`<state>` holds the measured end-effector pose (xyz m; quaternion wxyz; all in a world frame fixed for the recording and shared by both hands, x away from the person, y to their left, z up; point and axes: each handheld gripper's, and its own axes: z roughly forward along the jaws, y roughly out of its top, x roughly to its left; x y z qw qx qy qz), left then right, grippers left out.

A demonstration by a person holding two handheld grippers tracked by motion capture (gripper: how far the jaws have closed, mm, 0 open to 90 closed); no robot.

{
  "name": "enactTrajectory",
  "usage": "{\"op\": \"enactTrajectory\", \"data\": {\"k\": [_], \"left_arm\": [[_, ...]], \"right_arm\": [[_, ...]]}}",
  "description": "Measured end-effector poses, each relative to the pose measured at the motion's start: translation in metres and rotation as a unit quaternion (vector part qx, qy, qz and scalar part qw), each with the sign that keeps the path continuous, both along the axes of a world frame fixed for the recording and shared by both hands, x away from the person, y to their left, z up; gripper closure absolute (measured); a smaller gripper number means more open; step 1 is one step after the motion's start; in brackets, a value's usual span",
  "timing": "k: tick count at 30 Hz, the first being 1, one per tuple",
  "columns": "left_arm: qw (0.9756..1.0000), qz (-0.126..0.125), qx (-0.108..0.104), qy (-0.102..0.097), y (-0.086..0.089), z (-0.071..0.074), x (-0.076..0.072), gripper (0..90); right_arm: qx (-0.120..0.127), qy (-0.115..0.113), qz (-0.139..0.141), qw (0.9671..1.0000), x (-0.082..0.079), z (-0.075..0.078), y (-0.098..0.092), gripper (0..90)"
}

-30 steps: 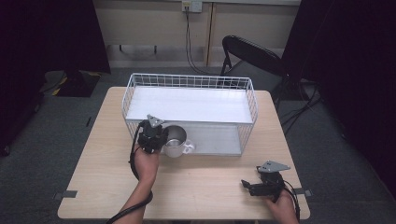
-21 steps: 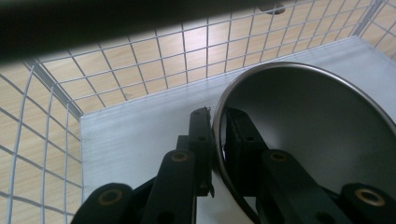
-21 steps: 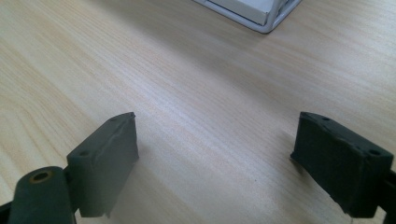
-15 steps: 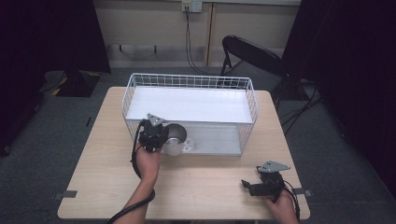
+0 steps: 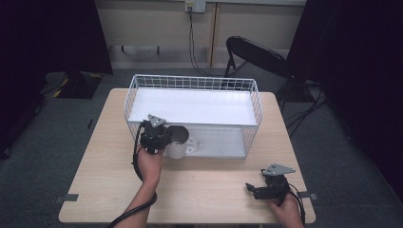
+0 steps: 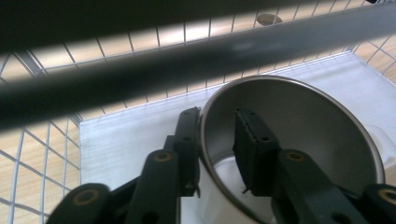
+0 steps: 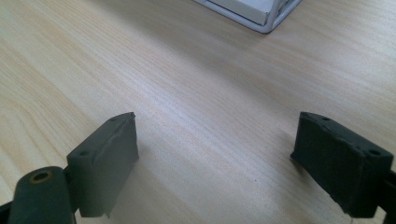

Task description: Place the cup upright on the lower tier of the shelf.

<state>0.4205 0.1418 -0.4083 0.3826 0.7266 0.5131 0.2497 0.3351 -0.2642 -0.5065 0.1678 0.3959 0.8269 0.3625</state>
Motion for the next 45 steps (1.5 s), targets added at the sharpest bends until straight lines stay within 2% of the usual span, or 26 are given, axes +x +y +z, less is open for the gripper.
{"op": "enactTrajectory", "data": {"k": [3,8,10,12,14,20,23,25,27,28,30,33,34,40,45], "left_arm": [[0.9998,-0.009,-0.015,-0.001,0.004,0.002,-0.002,60.6],[0.9996,-0.021,-0.021,0.003,0.002,0.009,-0.003,46.1],[0.9991,-0.026,-0.031,0.01,0.003,0.012,-0.005,41.7],[0.9991,-0.03,-0.025,0.014,0.005,0.014,-0.007,39.2],[0.999,-0.031,-0.029,0.016,0.006,0.015,-0.008,35.6],[0.9978,-0.056,-0.03,0.017,0.014,0.024,-0.019,29.2],[0.9968,-0.068,-0.035,0.024,0.017,0.021,-0.026,28.5],[0.9961,-0.075,-0.041,0.022,0.018,0.019,-0.03,28.1],[0.9961,-0.082,-0.028,0.019,0.017,0.016,-0.035,27.4],[0.9955,-0.087,-0.03,0.022,0.017,0.015,-0.036,27.3],[0.9949,-0.091,-0.041,0.012,0.017,0.013,-0.041,26.3],[0.9944,-0.099,-0.035,0.014,0.013,0.009,-0.045,26.0],[0.9944,-0.1,-0.029,0.017,0.011,0.007,-0.046,26.0],[0.9951,-0.089,-0.026,0.034,0.011,-0.006,-0.041,27.8],[0.9961,-0.077,-0.022,0.036,0.01,-0.013,-0.037,31.4]], "right_arm": [[0.0,0.0,0.0,1.0,0.0,0.0,0.0,12.9],[0.0,0.0,0.0,1.0,0.0,0.0,0.0,12.9],[0.0,0.0,0.0,1.0,0.0,0.0,0.0,12.9],[0.0,0.0,0.0,1.0,0.0,0.0,0.0,12.9],[0.0,0.0,0.0,1.0,0.0,0.0,0.0,12.9],[0.0,0.0,0.0,1.0,0.0,0.0,0.0,12.9],[0.0,0.0,0.0,1.0,0.0,0.0,0.0,12.9],[-0.001,0.0,-0.001,1.0,0.0,0.0,0.0,12.9],[0.0,0.0,0.0,1.0,0.0,0.0,0.0,12.9],[0.0,0.0,0.0,1.0,0.0,0.0,0.0,13.0],[0.0,0.0,0.0,1.0,0.0,0.0,0.0,13.0],[0.0,0.0,0.0,1.0,0.0,0.0,0.0,12.9],[0.0,0.0,0.0,1.0,0.0,0.0,0.0,12.9],[0.0,0.0,0.0,1.0,0.0,0.0,0.0,12.9],[0.0,0.0,0.0,1.0,0.0,0.0,0.0,13.0]]}}
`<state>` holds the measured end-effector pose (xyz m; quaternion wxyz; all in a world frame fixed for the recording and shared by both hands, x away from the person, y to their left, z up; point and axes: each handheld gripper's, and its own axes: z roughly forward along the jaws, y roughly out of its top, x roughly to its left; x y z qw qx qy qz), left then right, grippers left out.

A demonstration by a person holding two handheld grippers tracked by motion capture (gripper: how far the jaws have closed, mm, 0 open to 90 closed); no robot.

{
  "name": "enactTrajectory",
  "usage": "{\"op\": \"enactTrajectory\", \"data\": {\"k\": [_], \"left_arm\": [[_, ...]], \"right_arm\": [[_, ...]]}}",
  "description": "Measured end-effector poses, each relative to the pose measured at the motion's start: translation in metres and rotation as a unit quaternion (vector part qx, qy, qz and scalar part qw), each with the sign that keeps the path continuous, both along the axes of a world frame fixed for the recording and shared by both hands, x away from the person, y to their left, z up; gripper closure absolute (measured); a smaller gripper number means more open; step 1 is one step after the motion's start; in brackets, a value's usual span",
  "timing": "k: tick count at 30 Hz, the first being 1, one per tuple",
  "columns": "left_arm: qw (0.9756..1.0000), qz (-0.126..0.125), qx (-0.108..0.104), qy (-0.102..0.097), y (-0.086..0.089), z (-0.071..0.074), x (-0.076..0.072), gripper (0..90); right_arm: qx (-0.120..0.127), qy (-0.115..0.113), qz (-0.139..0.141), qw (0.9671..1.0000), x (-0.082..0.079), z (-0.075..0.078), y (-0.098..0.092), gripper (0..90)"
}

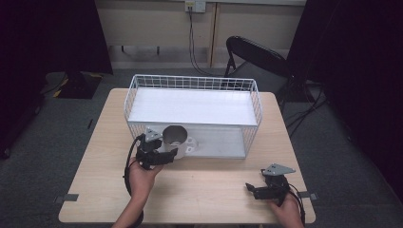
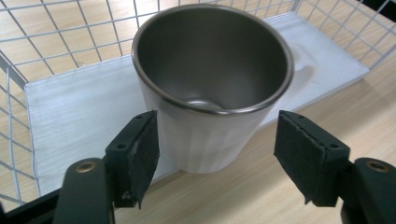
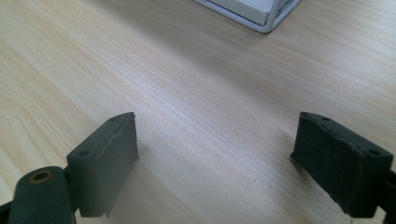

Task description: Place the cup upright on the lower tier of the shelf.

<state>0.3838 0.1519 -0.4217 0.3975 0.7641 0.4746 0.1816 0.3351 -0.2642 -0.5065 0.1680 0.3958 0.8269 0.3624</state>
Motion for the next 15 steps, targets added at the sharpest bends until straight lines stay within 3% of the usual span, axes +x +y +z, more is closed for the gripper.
{"op": "enactTrajectory", "data": {"k": [15], "left_arm": [[0.9997,0.023,0.001,-0.001,-0.0045,-0.0087,0.0069,45.7]], "right_arm": [[0.0,0.0,0.0,1.0,0.0,0.0,0.0,12.9]]}}
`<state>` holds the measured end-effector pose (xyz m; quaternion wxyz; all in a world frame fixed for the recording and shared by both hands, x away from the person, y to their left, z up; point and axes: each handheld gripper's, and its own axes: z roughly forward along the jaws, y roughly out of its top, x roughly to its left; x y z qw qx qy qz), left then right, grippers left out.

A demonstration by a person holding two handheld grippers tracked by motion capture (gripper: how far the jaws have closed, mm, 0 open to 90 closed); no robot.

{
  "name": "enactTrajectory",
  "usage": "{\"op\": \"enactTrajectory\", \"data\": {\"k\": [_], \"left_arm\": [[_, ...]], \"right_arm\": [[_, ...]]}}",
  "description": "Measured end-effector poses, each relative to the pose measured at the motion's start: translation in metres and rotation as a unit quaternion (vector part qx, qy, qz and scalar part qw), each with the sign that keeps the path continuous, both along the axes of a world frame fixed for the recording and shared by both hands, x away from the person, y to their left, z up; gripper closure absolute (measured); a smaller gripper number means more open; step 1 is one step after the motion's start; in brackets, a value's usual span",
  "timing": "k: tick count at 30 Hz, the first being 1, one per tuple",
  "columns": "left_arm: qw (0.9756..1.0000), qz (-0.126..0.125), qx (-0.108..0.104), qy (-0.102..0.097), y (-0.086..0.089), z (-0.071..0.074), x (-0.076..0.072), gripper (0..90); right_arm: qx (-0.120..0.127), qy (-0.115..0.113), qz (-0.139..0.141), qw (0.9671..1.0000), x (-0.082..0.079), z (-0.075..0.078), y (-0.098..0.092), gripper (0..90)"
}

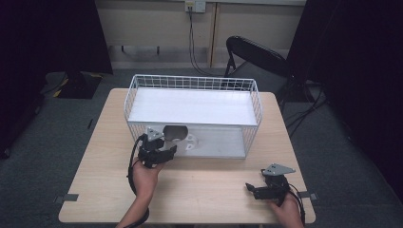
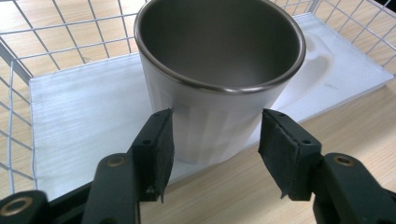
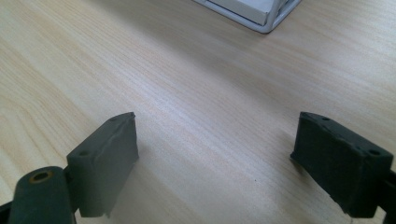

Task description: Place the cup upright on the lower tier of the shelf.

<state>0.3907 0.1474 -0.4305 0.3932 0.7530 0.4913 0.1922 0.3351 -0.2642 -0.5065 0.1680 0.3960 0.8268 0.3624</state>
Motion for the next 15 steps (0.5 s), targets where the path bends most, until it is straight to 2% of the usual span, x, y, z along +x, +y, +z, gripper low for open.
{"op": "enactTrajectory", "data": {"k": [1,8,15], "left_arm": [[1.0,0.0,0.005,0.0,-0.0004,-0.0004,0.0001,46.5],[1.0,0.003,0.0,0.0,-0.0025,-0.0023,0.0022,51.7],[1.0,-0.007,-0.002,0.004,-0.0077,-0.0059,0.003,55.7]], "right_arm": [[0.0,0.0,0.0,1.0,0.0,0.0,0.0,12.9],[0.0,0.0,0.0,1.0,0.0,0.0,0.0,12.9],[0.0,0.0,0.0,1.0,0.0,0.0,-0.0001,12.9]]}}
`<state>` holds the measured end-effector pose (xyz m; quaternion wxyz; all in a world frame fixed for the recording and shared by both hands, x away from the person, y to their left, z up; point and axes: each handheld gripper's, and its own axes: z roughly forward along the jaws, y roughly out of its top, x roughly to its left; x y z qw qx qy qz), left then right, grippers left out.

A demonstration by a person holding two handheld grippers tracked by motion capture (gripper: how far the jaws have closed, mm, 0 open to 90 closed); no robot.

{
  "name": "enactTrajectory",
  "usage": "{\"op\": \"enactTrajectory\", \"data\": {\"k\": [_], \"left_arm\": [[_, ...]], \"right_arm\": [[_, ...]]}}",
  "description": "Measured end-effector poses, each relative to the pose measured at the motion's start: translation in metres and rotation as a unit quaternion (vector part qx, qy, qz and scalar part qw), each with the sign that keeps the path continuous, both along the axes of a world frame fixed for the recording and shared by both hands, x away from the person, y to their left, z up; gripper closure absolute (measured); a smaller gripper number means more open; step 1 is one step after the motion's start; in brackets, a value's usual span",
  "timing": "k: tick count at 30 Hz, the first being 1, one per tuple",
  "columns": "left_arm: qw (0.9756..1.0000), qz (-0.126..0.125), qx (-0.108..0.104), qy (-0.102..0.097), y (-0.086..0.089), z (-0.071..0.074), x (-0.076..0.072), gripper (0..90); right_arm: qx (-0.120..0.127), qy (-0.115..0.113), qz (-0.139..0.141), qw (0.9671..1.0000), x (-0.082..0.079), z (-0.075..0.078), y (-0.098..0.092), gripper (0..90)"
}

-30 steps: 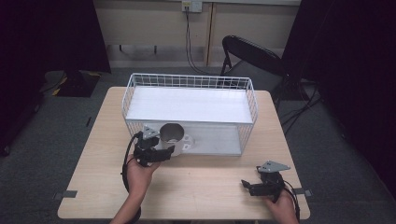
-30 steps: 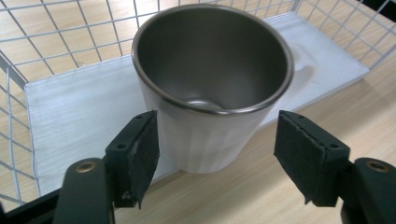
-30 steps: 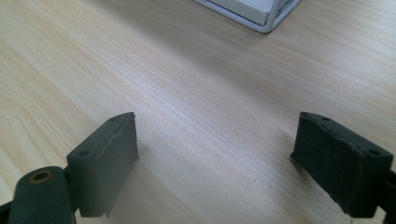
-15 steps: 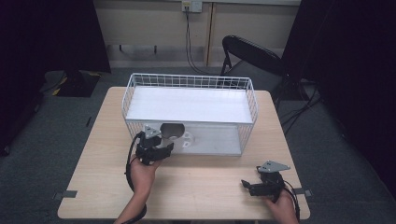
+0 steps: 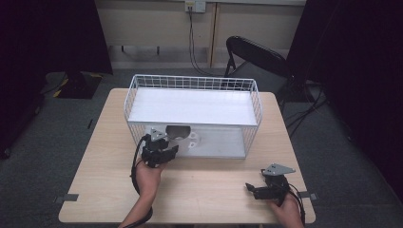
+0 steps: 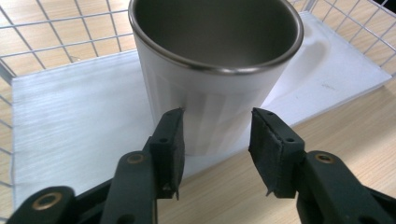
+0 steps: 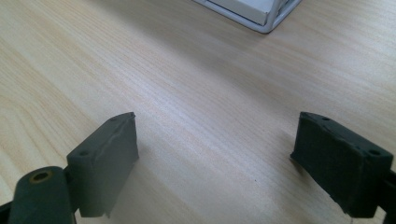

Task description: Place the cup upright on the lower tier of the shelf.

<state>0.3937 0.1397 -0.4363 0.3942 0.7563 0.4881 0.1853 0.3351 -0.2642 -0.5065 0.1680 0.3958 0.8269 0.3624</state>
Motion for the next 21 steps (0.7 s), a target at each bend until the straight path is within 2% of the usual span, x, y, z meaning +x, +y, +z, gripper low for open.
{"op": "enactTrajectory", "data": {"k": [7,21], "left_arm": [[1.0,-0.003,-0.004,0.004,-0.004,-0.001,0.001,60.4],[1.0,-0.001,-0.008,0.005,-0.011,-0.002,0.007,63.3]], "right_arm": [[0.0,0.0,0.0,1.0,0.0,0.0,0.0,12.9],[0.0,0.0,-0.001,1.0,0.0,0.0,0.0,12.9]]}}
